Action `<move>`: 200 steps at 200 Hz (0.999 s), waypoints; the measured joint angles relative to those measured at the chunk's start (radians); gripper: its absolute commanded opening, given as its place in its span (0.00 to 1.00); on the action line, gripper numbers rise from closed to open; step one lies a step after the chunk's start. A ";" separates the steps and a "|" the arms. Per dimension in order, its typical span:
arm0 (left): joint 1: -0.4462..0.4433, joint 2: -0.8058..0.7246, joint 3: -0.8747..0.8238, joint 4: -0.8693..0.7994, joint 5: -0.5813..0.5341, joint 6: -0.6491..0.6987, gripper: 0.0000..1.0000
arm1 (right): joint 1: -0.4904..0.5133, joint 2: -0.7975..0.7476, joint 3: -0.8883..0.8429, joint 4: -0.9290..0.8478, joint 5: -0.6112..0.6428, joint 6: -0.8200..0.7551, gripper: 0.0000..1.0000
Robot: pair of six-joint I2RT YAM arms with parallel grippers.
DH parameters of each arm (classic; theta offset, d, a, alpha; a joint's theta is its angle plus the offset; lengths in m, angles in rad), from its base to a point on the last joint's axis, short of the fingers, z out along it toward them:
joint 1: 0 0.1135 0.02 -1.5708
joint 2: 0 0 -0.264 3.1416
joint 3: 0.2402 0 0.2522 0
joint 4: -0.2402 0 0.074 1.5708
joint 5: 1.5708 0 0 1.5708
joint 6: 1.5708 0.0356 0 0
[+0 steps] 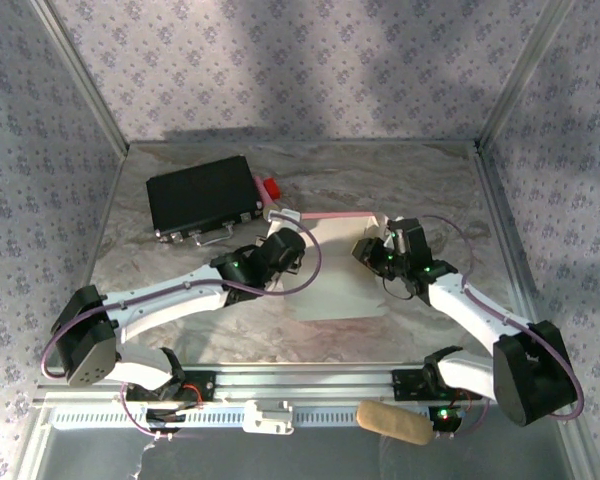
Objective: Fold the paper box
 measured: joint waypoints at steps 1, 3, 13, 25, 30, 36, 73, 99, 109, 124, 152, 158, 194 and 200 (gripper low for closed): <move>0.003 0.000 0.000 0.001 0.002 0.001 0.00 | 0.000 -0.002 0.003 -0.005 -0.002 -0.007 0.37; 0.010 0.000 0.000 0.004 0.013 0.003 0.00 | 0.000 -0.003 0.006 -0.010 -0.003 -0.013 0.38; 0.049 -0.005 -0.006 0.021 0.058 0.011 0.00 | 0.000 -0.016 0.039 -0.054 -0.016 -0.053 0.42; 0.109 -0.023 -0.020 0.038 0.137 0.023 0.00 | -0.008 -0.055 0.097 -0.122 -0.043 -0.116 0.47; 0.143 -0.037 -0.025 0.042 0.181 0.030 0.00 | -0.014 -0.078 0.122 -0.145 -0.058 -0.142 0.49; 0.179 -0.053 -0.030 0.042 0.224 0.041 0.00 | -0.024 -0.111 0.154 -0.172 -0.077 -0.172 0.49; 0.423 -0.167 -0.029 0.052 0.554 0.092 0.00 | -0.296 -0.283 0.331 -0.240 -0.259 -0.289 0.41; 0.537 -0.187 0.013 0.033 0.746 0.132 0.00 | -0.452 -0.259 0.350 -0.179 -0.409 -0.268 0.35; 0.573 -0.180 0.039 0.019 0.825 0.143 0.00 | -0.452 -0.229 0.349 -0.147 -0.459 -0.253 0.34; 0.611 -0.170 0.073 -0.003 0.920 0.163 0.00 | -0.445 -0.175 0.329 -0.090 -0.529 -0.242 0.35; 0.636 -0.151 0.124 -0.066 1.040 0.215 0.00 | -0.422 -0.161 0.301 -0.029 -0.644 -0.253 0.30; 0.640 -0.148 0.128 -0.077 1.057 0.225 0.00 | -0.407 -0.166 0.301 -0.015 -0.660 -0.262 0.28; 0.656 -0.138 0.129 -0.127 1.126 0.264 0.00 | -0.301 -0.193 0.312 -0.005 -0.711 -0.340 0.18; 0.659 -0.135 0.129 -0.131 1.132 0.266 0.00 | -0.294 -0.187 0.318 -0.006 -0.718 -0.351 0.17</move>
